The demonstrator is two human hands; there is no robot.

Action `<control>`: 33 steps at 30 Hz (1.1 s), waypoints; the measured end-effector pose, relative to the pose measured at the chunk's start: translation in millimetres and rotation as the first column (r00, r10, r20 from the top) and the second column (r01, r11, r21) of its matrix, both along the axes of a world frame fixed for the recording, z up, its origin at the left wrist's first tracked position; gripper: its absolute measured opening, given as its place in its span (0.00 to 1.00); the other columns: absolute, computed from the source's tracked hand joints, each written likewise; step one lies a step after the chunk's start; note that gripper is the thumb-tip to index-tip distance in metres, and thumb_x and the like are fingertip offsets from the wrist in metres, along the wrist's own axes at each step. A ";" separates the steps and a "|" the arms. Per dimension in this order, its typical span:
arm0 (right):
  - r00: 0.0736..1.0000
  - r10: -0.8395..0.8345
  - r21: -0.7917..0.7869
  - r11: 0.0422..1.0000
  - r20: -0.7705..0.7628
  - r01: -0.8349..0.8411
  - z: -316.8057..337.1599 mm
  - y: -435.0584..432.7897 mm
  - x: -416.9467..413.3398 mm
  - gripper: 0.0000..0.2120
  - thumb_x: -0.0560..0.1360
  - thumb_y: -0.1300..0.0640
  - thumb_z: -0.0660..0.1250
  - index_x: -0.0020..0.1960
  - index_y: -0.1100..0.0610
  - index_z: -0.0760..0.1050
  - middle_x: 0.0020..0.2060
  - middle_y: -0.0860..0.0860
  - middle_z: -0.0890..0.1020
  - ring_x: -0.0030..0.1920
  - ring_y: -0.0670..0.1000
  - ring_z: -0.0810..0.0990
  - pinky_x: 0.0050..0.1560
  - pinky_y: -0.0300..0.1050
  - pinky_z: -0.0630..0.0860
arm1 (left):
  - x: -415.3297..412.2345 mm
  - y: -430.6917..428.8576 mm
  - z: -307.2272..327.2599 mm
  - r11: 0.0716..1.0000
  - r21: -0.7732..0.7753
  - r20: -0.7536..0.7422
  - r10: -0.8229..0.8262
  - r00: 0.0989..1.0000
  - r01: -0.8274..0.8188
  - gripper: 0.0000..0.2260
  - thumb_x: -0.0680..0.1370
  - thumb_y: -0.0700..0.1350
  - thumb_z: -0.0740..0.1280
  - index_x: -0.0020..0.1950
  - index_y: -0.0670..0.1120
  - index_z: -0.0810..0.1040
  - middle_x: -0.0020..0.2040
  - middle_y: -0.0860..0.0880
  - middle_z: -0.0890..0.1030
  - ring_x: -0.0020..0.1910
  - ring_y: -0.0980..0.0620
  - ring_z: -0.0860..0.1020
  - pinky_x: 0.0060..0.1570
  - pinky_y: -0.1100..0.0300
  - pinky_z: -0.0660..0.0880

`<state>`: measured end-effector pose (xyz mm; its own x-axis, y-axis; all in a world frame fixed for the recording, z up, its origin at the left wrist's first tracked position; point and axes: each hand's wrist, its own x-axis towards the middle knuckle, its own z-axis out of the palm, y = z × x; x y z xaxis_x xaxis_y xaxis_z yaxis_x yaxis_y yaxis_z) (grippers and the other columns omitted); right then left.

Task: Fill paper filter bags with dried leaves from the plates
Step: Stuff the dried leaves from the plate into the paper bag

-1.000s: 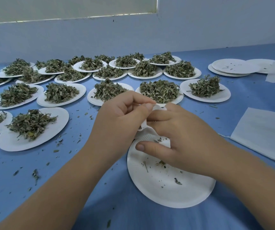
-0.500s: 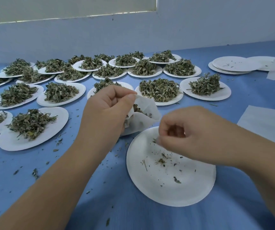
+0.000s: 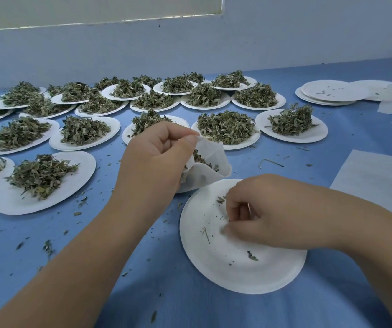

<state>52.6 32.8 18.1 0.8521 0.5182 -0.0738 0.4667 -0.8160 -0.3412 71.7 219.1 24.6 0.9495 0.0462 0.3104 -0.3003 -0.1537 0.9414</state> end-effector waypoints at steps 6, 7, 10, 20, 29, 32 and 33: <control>0.998 -0.017 -0.003 1.000 0.057 0.017 -2.1 5.6 -3.0 0.15 0.68 0.35 0.66 0.41 0.46 0.72 0.39 0.41 0.75 0.41 0.39 0.74 0.43 0.41 0.75 | 0.3 -0.4 0.0 0.999 0.032 0.014 0.002 1.000 -0.003 0.05 0.79 0.42 0.66 0.44 0.47 0.81 0.23 0.58 0.67 0.19 0.59 0.64 0.23 0.66 0.65; 0.998 -0.017 -0.008 1.000 0.060 0.018 -2.2 5.6 -2.9 0.15 0.68 0.35 0.66 0.42 0.45 0.71 0.39 0.40 0.74 0.42 0.39 0.74 0.44 0.40 0.75 | 0.3 -0.3 0.0 0.999 0.033 0.014 0.003 1.000 -0.004 0.05 0.79 0.42 0.66 0.44 0.47 0.81 0.22 0.58 0.67 0.19 0.59 0.65 0.23 0.65 0.65; 0.999 -0.027 -0.012 1.000 0.038 0.027 -1.3 4.7 -1.7 0.15 0.68 0.34 0.66 0.43 0.45 0.70 0.41 0.40 0.73 0.43 0.39 0.73 0.46 0.40 0.74 | 0.0 -0.1 0.1 0.999 0.045 0.024 0.002 1.000 -0.003 0.05 0.79 0.42 0.66 0.44 0.47 0.81 0.22 0.58 0.68 0.19 0.59 0.65 0.23 0.65 0.65; 1.000 -0.014 -0.034 0.999 0.015 0.015 -2.3 12.2 -3.3 0.08 0.76 0.44 0.64 0.42 0.46 0.73 0.38 0.41 0.75 0.40 0.40 0.74 0.40 0.37 0.72 | 1.4 -0.8 -2.0 0.999 0.037 0.040 -0.007 0.999 0.006 0.06 0.79 0.42 0.66 0.44 0.47 0.81 0.22 0.58 0.68 0.18 0.60 0.65 0.21 0.67 0.63; 0.997 0.074 -0.109 0.992 0.027 -0.070 -4.3 11.1 -4.8 0.09 0.78 0.46 0.59 0.44 0.50 0.73 0.39 0.45 0.76 0.39 0.45 0.74 0.40 0.40 0.72 | 1.9 -1.3 -2.7 0.999 0.033 0.024 -0.019 1.000 0.018 0.07 0.79 0.43 0.67 0.42 0.50 0.82 0.23 0.57 0.66 0.19 0.59 0.63 0.21 0.66 0.64; 0.996 0.082 -0.084 0.993 0.018 -0.080 -3.0 9.8 -5.2 0.08 0.79 0.47 0.60 0.44 0.49 0.71 0.39 0.43 0.74 0.40 0.43 0.72 0.39 0.37 0.70 | 1.2 -1.5 -2.0 0.999 0.032 0.026 -0.017 1.000 0.016 0.07 0.79 0.43 0.67 0.43 0.49 0.82 0.22 0.57 0.66 0.19 0.59 0.63 0.21 0.66 0.63; 0.997 0.075 -0.058 0.996 0.016 -0.074 -1.4 9.2 -4.9 0.07 0.79 0.48 0.61 0.43 0.48 0.71 0.39 0.42 0.73 0.41 0.43 0.72 0.39 0.36 0.70 | 0.6 -1.6 -1.7 0.999 0.032 0.028 -0.016 0.999 0.015 0.06 0.79 0.42 0.66 0.44 0.48 0.82 0.22 0.57 0.66 0.18 0.59 0.63 0.21 0.66 0.63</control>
<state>47.8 42.0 16.7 0.8127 0.5757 -0.0900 0.5326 -0.7966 -0.2861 72.3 217.5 22.9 0.9408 0.0207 0.3384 -0.3295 -0.1787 0.9271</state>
